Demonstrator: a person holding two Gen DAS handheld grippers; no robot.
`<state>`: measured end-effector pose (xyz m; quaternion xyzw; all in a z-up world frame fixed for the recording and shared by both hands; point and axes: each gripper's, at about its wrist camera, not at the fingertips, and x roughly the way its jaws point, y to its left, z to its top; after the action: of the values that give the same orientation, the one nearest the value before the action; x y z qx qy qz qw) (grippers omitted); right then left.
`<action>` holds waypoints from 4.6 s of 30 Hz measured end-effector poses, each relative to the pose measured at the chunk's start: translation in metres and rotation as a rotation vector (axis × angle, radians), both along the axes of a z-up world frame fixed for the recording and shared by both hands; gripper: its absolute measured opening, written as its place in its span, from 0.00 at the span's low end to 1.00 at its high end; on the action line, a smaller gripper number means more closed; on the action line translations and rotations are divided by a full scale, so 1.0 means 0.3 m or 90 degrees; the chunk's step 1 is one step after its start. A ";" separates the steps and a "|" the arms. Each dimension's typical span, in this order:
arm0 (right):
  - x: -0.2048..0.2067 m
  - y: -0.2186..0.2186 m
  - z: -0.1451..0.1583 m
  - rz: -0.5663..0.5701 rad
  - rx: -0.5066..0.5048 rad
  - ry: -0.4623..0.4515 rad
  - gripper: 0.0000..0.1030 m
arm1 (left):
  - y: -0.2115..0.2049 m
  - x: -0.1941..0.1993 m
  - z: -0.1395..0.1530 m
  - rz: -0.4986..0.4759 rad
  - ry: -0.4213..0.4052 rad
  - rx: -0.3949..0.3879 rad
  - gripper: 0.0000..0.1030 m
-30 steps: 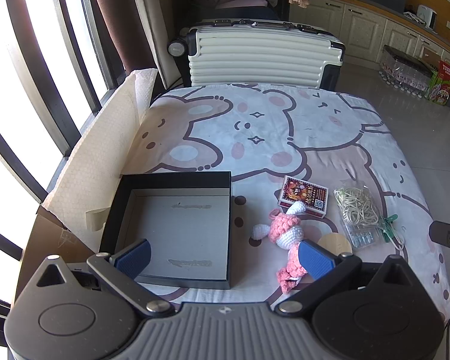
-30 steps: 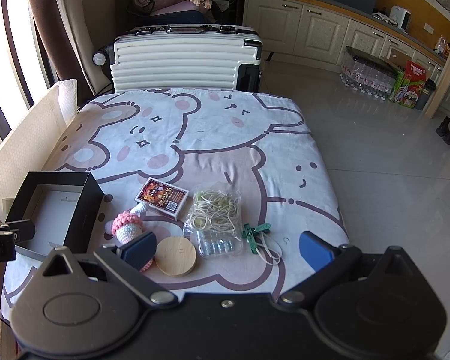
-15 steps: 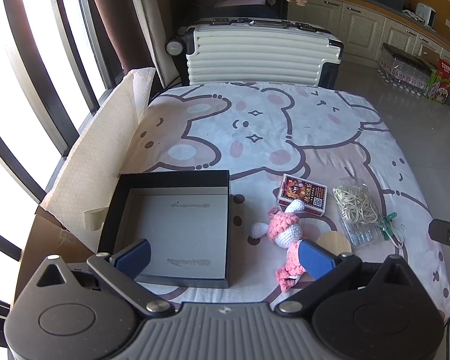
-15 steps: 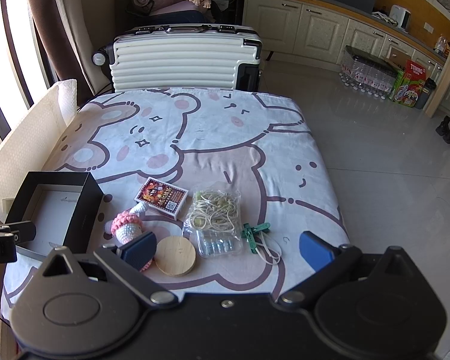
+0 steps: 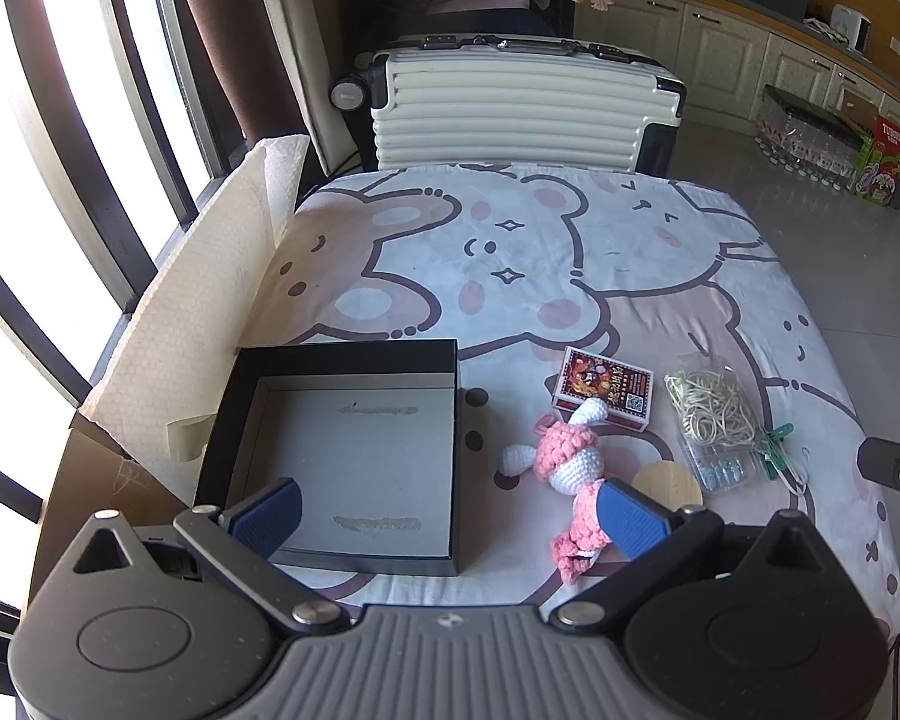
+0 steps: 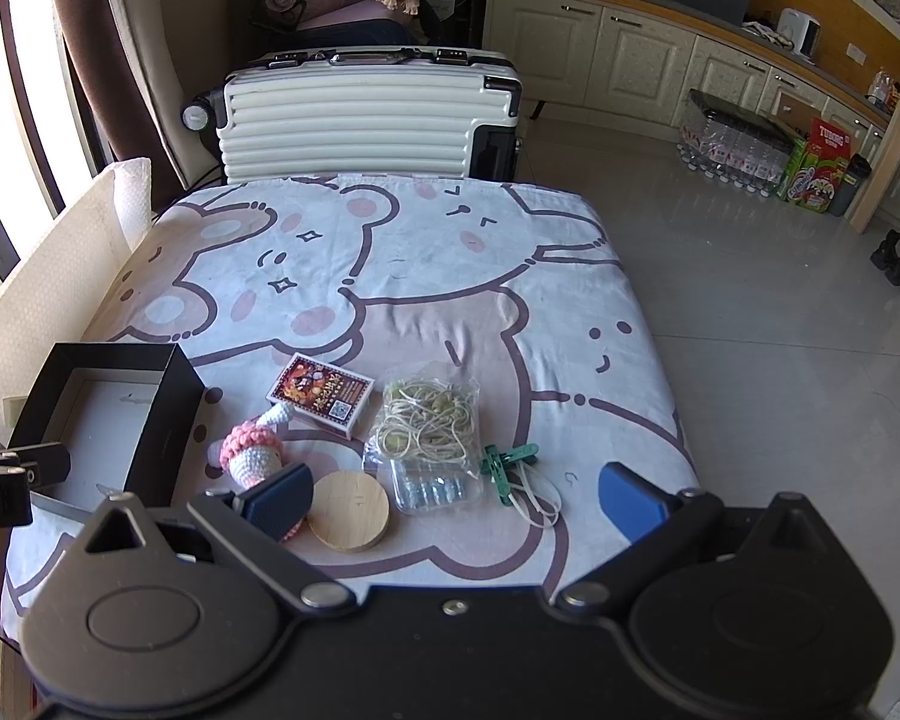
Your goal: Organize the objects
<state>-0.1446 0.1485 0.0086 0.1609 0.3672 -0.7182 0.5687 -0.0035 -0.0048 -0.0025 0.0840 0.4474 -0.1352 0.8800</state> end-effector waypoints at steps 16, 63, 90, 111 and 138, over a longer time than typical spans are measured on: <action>0.001 0.001 0.001 -0.029 -0.002 0.003 1.00 | 0.000 0.002 0.002 -0.010 0.002 -0.004 1.00; 0.001 0.021 0.020 -0.208 -0.026 0.017 1.00 | -0.002 -0.021 0.027 -0.058 -0.033 -0.043 1.00; -0.105 -0.169 0.318 -0.257 -0.192 -0.008 1.00 | -0.144 0.099 0.334 -0.081 -0.234 -0.175 1.00; -0.367 -0.324 -0.029 -0.360 -0.172 -0.056 1.00 | -0.257 0.260 0.000 -0.060 -0.106 -0.056 1.00; -0.464 -0.413 -0.423 -0.433 0.083 -0.148 1.00 | -0.264 0.278 -0.349 -0.023 0.196 -0.108 0.78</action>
<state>-0.2839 0.0247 -0.1182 0.3904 0.2709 -0.8182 0.3237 0.0798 -0.0839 -0.1071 -0.0045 0.5620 -0.1996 0.8027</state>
